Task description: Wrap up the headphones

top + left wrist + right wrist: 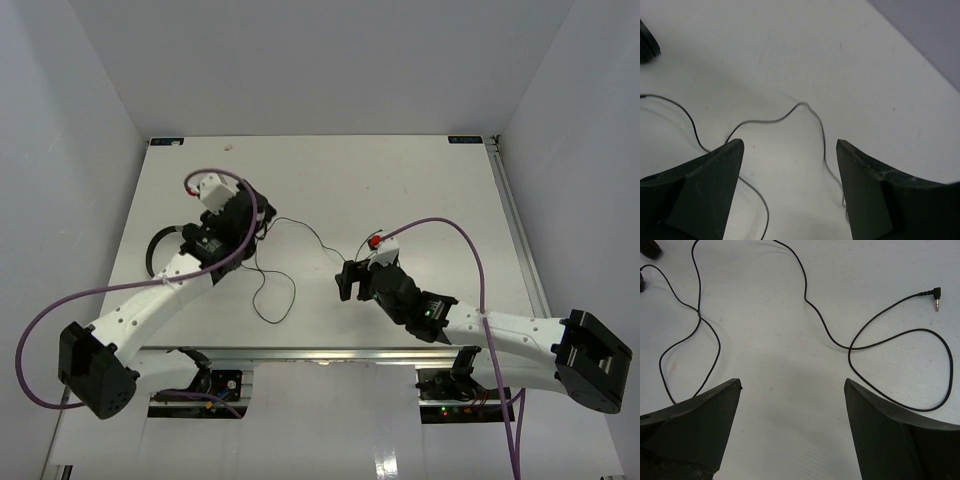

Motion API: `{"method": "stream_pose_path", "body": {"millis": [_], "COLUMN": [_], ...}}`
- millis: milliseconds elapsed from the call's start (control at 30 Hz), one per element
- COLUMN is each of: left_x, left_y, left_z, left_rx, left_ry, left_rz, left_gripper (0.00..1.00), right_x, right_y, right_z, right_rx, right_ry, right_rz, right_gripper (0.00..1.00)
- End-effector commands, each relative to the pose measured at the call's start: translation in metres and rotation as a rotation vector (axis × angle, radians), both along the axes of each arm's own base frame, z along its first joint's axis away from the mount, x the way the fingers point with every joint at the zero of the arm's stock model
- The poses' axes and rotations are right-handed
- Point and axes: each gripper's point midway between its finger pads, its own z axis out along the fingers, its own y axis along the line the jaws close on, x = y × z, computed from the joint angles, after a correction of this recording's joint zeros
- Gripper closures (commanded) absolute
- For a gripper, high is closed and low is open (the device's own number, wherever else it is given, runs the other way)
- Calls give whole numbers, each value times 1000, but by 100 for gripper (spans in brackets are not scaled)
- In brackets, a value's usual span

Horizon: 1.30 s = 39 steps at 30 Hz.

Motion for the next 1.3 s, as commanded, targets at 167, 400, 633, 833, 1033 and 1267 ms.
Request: {"method": "stream_pose_path", "body": {"millis": [167,400,633,833,1033,1267], "left_x": [16,3,-35,-4,15,34], "left_y": [181,248,293,314,316,289], "left_z": [48,-25,-96,-105,-132,-159], "left_rx": [121,132,86,188,271,145], "left_ry": [169,327,544,537,619,604], "left_rz": [548,614,714,585,404,259], "left_gripper": [20,23,27,27,22,22], "right_x": [-3,-8,-11,-12,-14,-14], "right_y": [12,7,6,3,4,0], "right_z": [27,41,43,47,48,52], "right_rx": [81,136,152,156,165,171], "right_ry": [-28,-83,-95,-114,-123,-138], "right_rz": [42,72,89,89,106,98], "right_gripper": [9,7,7,6,5,4]}}
